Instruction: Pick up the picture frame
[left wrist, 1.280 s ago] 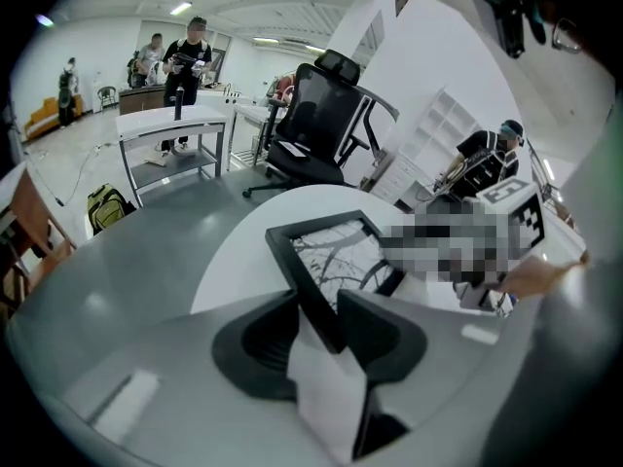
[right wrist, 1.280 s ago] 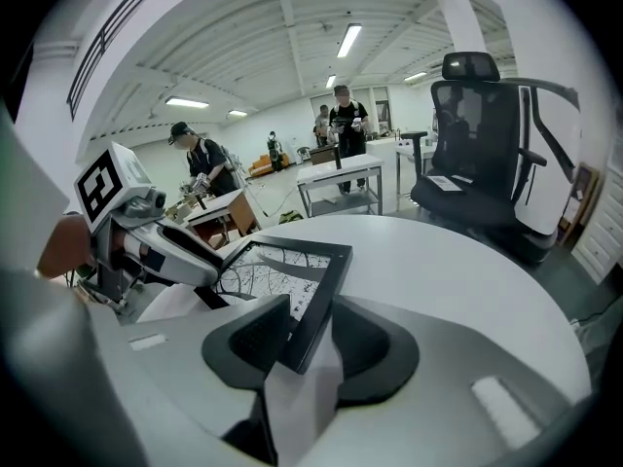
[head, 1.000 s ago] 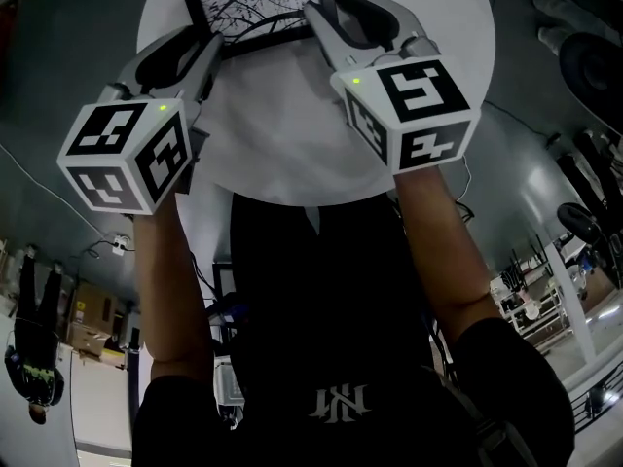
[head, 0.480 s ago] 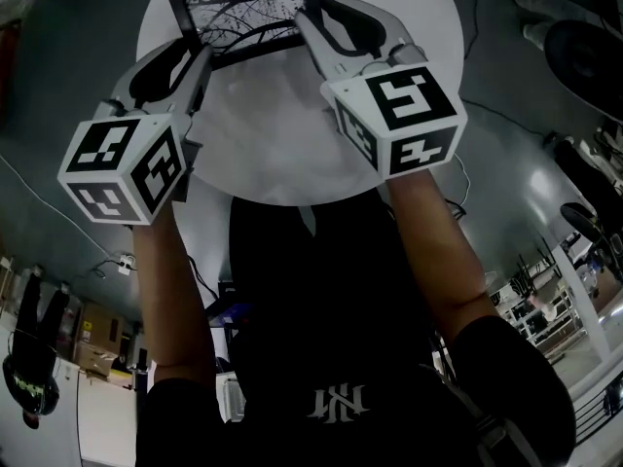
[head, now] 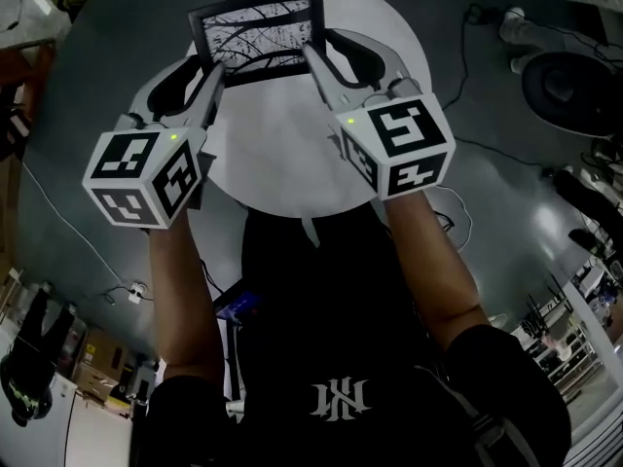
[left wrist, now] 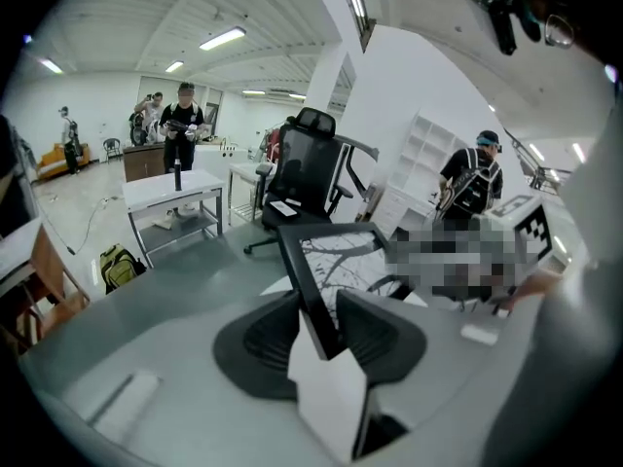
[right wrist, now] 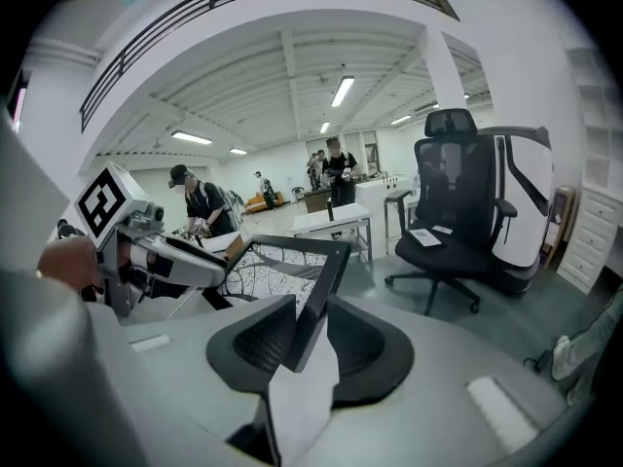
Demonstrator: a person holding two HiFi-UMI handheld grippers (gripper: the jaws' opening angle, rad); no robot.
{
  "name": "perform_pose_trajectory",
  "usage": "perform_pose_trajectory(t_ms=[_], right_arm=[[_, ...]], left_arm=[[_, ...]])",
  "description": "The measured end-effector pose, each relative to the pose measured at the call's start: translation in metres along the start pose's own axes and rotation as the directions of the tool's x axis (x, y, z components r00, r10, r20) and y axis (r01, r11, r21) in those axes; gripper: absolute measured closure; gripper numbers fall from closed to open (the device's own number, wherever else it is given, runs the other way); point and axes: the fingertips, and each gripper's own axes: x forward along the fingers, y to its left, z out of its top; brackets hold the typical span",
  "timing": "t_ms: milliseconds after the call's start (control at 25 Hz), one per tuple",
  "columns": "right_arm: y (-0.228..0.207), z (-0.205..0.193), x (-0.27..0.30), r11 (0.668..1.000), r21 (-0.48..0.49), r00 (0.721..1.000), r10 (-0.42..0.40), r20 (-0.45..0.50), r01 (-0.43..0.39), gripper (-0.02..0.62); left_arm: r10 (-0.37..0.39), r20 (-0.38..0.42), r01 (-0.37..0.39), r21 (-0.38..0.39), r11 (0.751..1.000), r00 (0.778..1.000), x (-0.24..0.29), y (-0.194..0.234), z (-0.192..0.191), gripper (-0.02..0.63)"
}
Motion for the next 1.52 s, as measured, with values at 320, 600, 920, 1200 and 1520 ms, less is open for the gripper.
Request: perform_pose_trajectory(t_ms=[320,600,920,1200,1520], right_arm=[[0.0,0.115,-0.054,0.999,-0.047,0.986,-0.008,0.166,0.016,0.494],[0.023,0.189,-0.115,0.995,-0.097,0.957,-0.002,0.29,0.032,0.495],[0.039,0.278,-0.182,0.987,-0.15,0.902,0.007,0.431,0.064,0.497],[0.056,0.347,-0.256,0.978,-0.184,0.829,0.019,0.559,0.101,0.499],[0.091,0.411,-0.354,0.956,-0.235,0.684,0.051,0.727,0.178,0.506]], left_arm=[[0.028,0.163,-0.038,0.061,0.997,0.986,-0.061,-0.021,0.113,0.488],[0.042,0.277,-0.079,0.123,0.989,0.96,-0.13,-0.046,0.176,0.495],[0.03,0.418,-0.128,0.209,0.969,0.908,-0.207,-0.081,0.257,0.5],[-0.005,0.533,-0.163,0.268,0.95,0.846,-0.279,-0.124,0.32,0.5],[-0.066,0.675,-0.24,0.351,0.905,0.735,-0.369,-0.175,0.369,0.512]])
